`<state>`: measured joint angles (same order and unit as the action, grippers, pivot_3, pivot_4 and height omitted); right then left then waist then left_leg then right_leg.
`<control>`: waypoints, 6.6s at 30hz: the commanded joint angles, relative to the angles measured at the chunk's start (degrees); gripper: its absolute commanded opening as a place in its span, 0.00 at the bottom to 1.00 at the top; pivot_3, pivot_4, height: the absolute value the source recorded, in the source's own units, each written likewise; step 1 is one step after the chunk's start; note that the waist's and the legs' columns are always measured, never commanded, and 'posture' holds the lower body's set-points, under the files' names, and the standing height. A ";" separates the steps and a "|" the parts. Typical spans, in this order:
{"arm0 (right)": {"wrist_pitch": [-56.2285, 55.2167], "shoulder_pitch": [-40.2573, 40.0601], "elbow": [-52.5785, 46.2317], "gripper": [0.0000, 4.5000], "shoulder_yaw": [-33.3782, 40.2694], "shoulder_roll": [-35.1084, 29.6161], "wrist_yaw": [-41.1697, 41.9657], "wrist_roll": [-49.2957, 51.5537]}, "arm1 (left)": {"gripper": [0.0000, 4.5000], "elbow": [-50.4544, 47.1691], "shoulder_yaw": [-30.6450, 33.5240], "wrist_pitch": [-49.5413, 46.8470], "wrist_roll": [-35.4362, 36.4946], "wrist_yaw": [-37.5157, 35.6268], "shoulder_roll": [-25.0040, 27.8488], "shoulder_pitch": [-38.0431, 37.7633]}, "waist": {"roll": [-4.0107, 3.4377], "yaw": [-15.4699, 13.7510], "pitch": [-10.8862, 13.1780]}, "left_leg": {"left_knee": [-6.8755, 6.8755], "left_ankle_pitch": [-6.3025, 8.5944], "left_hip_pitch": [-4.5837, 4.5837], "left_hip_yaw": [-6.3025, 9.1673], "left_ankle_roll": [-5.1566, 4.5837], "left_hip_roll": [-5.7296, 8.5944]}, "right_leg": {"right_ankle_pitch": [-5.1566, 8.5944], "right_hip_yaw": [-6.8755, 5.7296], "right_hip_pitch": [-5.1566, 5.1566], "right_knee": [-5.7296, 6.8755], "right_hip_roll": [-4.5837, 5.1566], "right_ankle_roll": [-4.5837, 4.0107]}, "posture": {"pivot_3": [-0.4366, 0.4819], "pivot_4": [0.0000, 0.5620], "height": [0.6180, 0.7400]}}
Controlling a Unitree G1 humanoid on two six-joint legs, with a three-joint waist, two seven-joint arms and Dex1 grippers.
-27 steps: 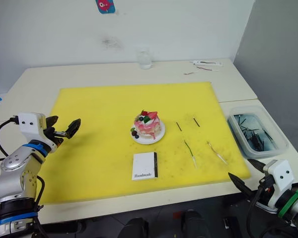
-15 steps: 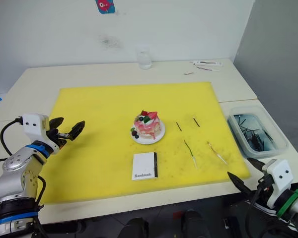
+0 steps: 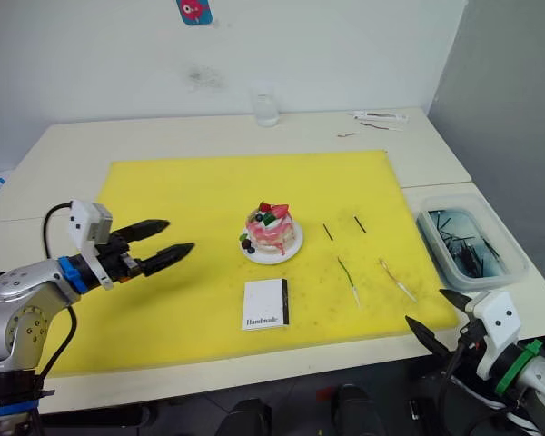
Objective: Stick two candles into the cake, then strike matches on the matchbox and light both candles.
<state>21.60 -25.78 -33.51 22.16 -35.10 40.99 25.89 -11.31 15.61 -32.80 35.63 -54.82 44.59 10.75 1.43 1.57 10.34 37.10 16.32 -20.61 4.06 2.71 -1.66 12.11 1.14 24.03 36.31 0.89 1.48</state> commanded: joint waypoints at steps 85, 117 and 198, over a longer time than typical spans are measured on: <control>4.47 11.41 8.31 0.00 -7.57 -2.01 -3.43 -7.99 | 1.00 -6.95 -15.45 7.51 -1.87 -9.19 -4.76 5.07 | 0.00 0.12 0.00 | 0.04 0.00 -0.03 -0.11 -0.01 0.00 | 0.02 0.18 0.01 0.07 -0.08 -0.02 | 0.48 0.27 1.00; 3.39 25.16 -7.60 0.00 -11.98 5.58 -13.02 -1.95 | 0.36 5.36 -13.51 -17.12 19.45 13.72 -36.12 20.57 | -0.01 0.10 0.00 | 0.10 -0.01 -0.08 -0.02 -0.01 0.06 | -0.14 0.20 0.02 0.12 -0.13 0.24 | 0.48 0.27 1.00; 7.51 29.05 -8.53 0.94 -15.61 2.57 -11.47 0.87 | 0.00 16.89 -10.63 -6.55 10.63 6.83 -32.17 30.91 | 0.01 0.33 0.02 | 0.04 -0.01 -0.17 0.09 -0.01 0.07 | -0.01 0.08 0.03 -0.19 -0.15 0.04 | 0.48 0.27 1.00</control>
<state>30.07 1.96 -41.87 5.22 -32.00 28.91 26.10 5.67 2.19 -41.16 46.51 -46.32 10.57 39.34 1.44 1.90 10.36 37.12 16.31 -20.78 4.15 2.70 -1.58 12.10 1.22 24.07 36.12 0.73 1.52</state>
